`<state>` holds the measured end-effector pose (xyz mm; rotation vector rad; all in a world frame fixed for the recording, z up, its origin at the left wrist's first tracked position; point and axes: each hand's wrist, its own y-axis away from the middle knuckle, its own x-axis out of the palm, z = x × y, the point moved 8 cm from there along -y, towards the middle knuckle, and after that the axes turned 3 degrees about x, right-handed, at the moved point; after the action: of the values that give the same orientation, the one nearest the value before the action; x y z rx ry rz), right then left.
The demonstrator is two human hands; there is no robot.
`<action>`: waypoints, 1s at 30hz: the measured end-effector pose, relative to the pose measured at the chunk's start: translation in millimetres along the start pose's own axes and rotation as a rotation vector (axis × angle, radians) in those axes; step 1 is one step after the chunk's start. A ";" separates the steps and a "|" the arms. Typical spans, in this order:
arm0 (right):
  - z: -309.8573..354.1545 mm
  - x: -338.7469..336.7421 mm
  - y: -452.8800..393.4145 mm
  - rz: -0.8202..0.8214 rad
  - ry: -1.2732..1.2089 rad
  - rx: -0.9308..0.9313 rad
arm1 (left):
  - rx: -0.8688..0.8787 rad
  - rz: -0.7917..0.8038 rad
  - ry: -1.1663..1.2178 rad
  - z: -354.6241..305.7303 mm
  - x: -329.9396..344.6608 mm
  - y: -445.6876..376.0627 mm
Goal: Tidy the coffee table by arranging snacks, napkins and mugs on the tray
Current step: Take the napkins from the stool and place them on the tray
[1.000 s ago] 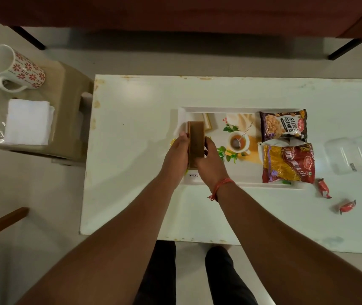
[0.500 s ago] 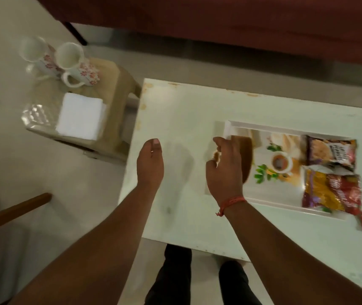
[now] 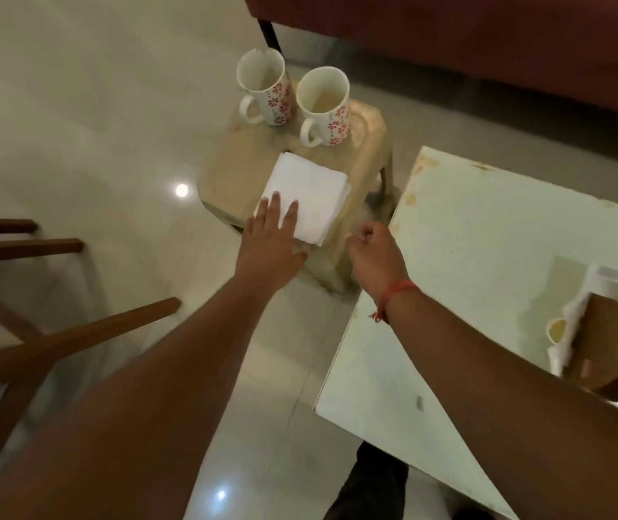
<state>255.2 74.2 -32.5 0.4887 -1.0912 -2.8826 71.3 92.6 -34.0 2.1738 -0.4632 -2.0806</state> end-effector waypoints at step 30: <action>-36.4 44.9 -48.0 0.042 -0.326 0.307 | 0.306 -0.382 0.213 -76.5 -16.7 27.8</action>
<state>227.7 81.3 -102.1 -0.0077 -1.5796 -2.8328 142.3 60.4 -5.5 2.8209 -0.3903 -2.0199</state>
